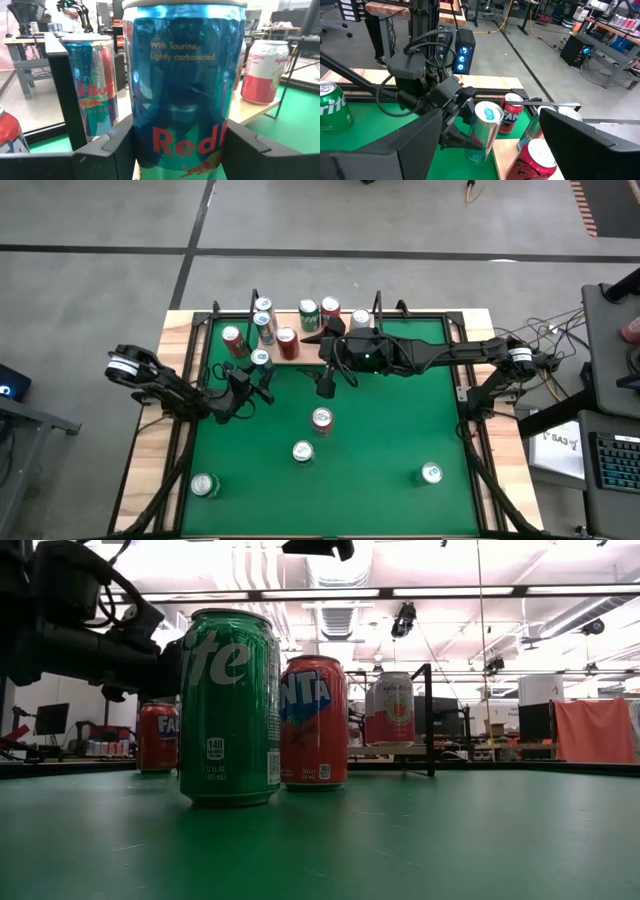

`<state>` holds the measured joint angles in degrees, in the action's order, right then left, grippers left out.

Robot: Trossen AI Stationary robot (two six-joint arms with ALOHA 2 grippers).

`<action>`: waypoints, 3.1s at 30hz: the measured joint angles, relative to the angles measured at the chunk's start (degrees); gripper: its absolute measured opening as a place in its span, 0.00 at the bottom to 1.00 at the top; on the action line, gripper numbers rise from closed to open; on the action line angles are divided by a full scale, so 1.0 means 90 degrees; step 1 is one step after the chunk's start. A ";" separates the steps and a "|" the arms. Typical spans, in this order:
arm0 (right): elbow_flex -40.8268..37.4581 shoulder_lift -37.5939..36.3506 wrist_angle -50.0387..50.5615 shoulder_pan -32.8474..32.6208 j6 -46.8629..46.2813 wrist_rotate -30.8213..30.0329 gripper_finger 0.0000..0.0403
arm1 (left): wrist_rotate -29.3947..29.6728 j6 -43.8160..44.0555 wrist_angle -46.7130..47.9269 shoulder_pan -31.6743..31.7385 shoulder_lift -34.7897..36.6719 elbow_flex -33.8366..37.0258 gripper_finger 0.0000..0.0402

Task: Pick and place cans onto a shelf
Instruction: Put the top blue silver soda can on the shelf aligned with the other blue silver soda can

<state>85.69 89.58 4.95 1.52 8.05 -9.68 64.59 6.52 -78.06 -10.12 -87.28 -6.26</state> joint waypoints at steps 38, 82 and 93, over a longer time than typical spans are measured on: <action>0.0000 0.0010 0.0032 0.0000 -0.0017 -0.0115 0.81 | 0.0041 -0.0332 -0.0059 0.0815 -0.0700 -0.0413 0.50; 0.0000 0.0010 0.0029 0.0000 -0.0015 -0.0113 0.81 | 0.0037 0.0027 -0.0071 0.1191 -0.0703 -0.0428 0.50; 0.0000 0.0010 0.0029 0.0000 -0.0015 -0.0113 0.81 | 0.0028 0.0059 -0.0061 0.1215 -0.0705 -0.0428 0.50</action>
<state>85.69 89.67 5.21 1.52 7.92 -10.70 64.84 7.05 -78.61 0.82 -93.62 -10.11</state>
